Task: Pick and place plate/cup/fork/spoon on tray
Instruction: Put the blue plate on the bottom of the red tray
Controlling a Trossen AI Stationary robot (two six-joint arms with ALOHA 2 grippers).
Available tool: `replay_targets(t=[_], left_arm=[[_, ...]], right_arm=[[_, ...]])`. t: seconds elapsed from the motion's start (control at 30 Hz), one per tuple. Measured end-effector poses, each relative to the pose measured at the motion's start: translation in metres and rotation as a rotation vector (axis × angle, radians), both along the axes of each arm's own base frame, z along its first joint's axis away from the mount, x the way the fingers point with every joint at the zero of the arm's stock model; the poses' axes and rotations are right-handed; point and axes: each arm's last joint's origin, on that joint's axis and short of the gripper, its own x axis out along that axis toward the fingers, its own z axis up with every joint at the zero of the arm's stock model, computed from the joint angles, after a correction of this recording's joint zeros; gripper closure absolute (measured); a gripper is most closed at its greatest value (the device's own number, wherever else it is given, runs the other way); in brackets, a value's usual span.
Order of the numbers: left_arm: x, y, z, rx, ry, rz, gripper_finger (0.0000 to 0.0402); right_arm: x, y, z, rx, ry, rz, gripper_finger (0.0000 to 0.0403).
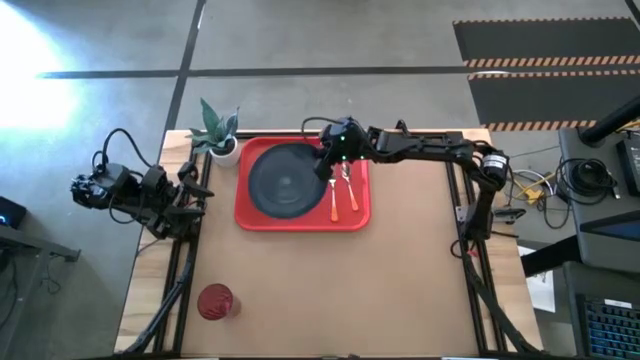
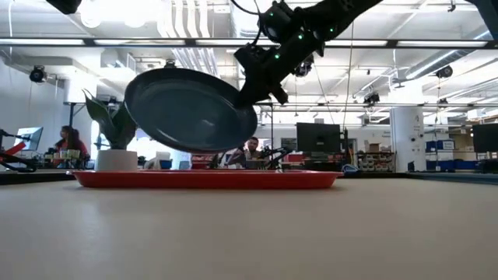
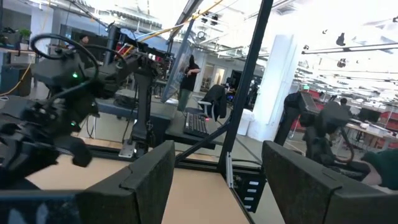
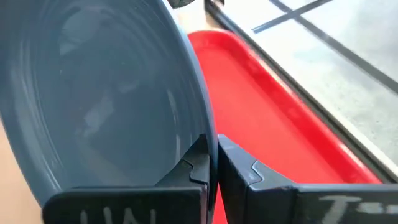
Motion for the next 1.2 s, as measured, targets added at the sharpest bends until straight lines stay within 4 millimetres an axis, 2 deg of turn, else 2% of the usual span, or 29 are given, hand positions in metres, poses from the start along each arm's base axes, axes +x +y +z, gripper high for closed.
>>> replay_targets(t=[0.17, 0.4, 0.57, 0.83, 1.0, 1.2], left_arm=[[0.000, 0.000, 0.000, 0.000, -0.001, 0.000, 0.0176], [-0.001, 0.000, 0.001, -0.001, -0.004, 0.000, 0.0176], [0.000, 0.000, 0.001, -0.001, -0.003, 0.000, 0.0176], [-0.001, 0.000, 0.001, -0.002, -0.004, 0.000, 0.0176], [-0.001, 0.000, 0.001, -0.002, -0.005, 0.000, 0.0176], [-0.001, 0.000, 0.001, -0.002, -0.007, 0.000, 0.0176]], right_arm=[[-0.001, -0.008, -0.004, 0.021, -0.006, 0.011, 0.0395], [0.012, -0.013, -0.047, 0.089, 0.087, 0.038, 0.0395], [0.024, -0.018, -0.068, 0.119, 0.112, 0.060, 0.0394], [0.039, -0.028, -0.079, 0.144, 0.144, 0.110, 0.0394], [0.034, -0.032, -0.086, 0.164, 0.229, 0.112, 0.0394], [0.031, -0.035, -0.087, 0.161, 0.247, 0.114, 0.0394]])
